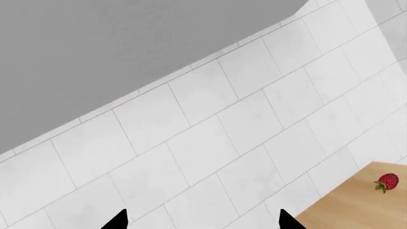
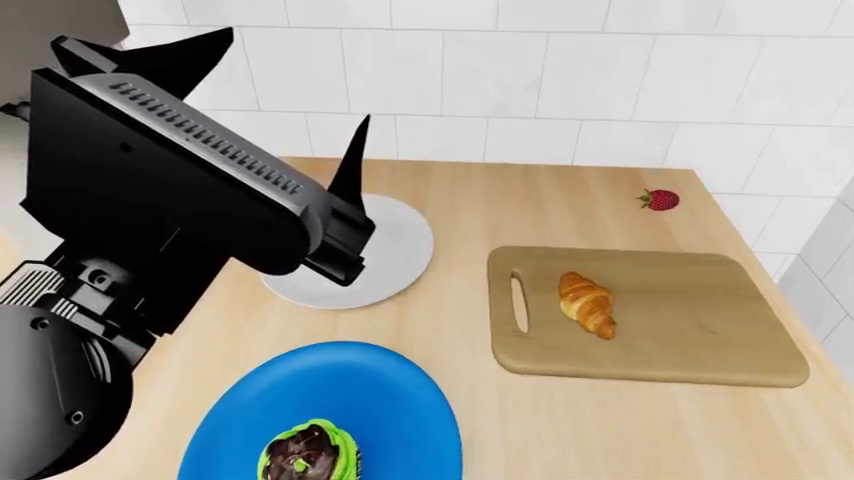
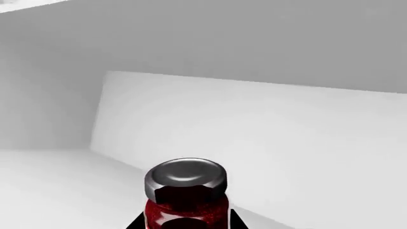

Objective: From the different types of pastries on the counter, select a croissant and place it on the cutting board. Then retrieve a jar of jam from the cabinet and place it alongside the croissant on the cutting board.

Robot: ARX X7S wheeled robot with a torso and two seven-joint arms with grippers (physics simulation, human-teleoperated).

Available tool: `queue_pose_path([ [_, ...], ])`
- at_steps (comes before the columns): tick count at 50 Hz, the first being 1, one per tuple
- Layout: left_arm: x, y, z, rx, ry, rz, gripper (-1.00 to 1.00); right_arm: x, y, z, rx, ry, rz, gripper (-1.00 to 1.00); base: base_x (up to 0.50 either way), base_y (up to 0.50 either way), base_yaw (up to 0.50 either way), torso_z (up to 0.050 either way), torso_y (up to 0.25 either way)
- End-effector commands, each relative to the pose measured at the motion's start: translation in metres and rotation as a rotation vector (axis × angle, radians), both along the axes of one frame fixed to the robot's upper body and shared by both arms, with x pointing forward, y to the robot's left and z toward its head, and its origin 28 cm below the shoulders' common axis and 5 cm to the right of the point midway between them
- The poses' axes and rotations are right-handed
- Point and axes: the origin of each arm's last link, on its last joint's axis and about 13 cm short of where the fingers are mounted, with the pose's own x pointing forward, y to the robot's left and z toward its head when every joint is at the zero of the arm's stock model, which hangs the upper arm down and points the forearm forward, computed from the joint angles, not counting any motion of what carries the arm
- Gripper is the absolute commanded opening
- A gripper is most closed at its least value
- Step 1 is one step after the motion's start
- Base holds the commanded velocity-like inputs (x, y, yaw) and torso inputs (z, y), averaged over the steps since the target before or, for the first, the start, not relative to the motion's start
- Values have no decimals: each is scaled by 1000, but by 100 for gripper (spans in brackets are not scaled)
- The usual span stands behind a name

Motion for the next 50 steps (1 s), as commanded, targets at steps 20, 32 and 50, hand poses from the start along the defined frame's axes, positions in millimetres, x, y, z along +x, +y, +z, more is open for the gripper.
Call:
queue_pose_path([
  [20,-1,0,2,-7,-8,2,100,-70,-30,-20,-72,-91,-162,-100,0,0,0,0,0],
  [32,-1,-1,2,-6,-11,2,100,-84,-28,-23,-104,-117,-198,-100,0,0,0,0,0],
  [50,0,1,-1,-11,-7,5,100,-95,-20,-33,-187,-148,-104,-100,0,0,0,0,0],
])
